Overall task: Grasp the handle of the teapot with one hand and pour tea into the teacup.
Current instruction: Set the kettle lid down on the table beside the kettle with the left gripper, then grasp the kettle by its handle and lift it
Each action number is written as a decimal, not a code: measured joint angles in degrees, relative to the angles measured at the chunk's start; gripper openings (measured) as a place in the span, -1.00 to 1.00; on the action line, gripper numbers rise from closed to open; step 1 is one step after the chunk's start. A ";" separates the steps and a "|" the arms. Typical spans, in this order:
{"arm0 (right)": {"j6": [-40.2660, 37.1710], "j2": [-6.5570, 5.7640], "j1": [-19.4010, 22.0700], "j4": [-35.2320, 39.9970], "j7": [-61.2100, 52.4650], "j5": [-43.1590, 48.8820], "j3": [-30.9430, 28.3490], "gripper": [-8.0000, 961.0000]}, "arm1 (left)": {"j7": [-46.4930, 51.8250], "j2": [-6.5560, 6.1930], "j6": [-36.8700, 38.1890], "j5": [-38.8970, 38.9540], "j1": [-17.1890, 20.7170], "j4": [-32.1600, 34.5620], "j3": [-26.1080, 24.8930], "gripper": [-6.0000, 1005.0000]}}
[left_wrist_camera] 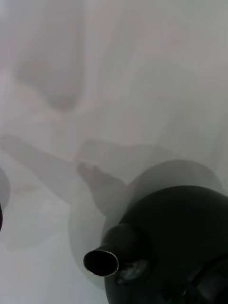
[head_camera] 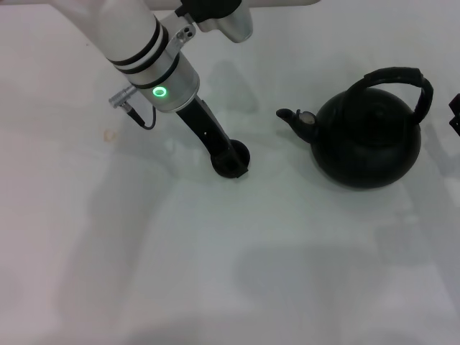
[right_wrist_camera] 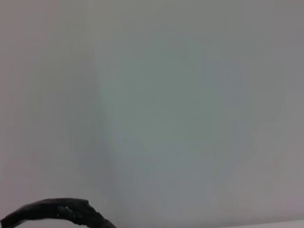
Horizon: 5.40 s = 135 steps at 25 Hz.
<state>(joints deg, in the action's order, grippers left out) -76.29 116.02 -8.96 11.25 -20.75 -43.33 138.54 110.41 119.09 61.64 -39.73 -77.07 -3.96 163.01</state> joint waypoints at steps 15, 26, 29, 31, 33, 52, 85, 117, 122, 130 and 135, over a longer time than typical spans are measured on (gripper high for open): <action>0.00 0.00 -0.06 -0.07 0.00 0.00 -0.03 0.82 | 0.20 -0.33 0.95 0.12 -1.15 -0.70 -0.13 0.55; 0.09 0.00 -0.09 -0.44 0.00 -0.07 -0.04 0.82 | -3.61 -0.38 0.56 5.40 -2.82 -0.64 -0.15 0.54; 0.11 0.00 -0.09 -0.53 0.00 -0.49 -0.09 0.82 | -6.24 -0.53 0.53 8.50 -2.87 -1.00 -0.05 0.54; 0.14 0.00 -0.03 -0.60 0.00 -0.56 -0.10 0.82 | -8.14 -0.50 0.48 10.30 -2.92 -1.98 -0.05 0.54; 0.19 0.00 0.10 -0.60 0.00 -0.57 -0.11 0.82 | -9.69 -0.43 0.46 12.03 -2.96 -2.67 -0.05 0.54; -0.22 -0.12 0.34 -0.41 0.00 -0.79 -0.11 0.82 | -24.23 -0.59 2.87 31.12 -0.52 -6.14 -0.05 0.52; -10.43 -0.39 0.60 -1.98 -6.61 -0.79 5.28 0.82 | -83.39 -0.03 15.21 112.10 47.13 7.09 -0.76 0.52; 2.41 -0.31 -4.72 0.01 -6.62 0.06 6.99 0.59 | -83.15 0.17 14.86 116.64 53.79 10.47 -0.76 0.52; 2.20 -0.34 -4.58 -0.01 -6.65 0.32 7.27 0.24 | -83.17 0.17 14.85 116.63 53.79 10.46 -0.76 0.52; -0.36 -0.35 -4.63 -0.02 -6.60 0.63 7.92 -0.45 | -83.17 0.17 14.83 116.63 53.79 10.75 -0.74 0.52; -1.17 -0.38 -4.92 -0.01 -6.46 1.60 8.05 -0.60 | -83.17 0.17 14.82 116.63 53.82 10.97 -0.66 0.52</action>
<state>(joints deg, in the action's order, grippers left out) -77.46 115.64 -13.88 11.24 -27.21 -41.73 146.59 27.24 119.26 76.46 76.90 -23.25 7.01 162.34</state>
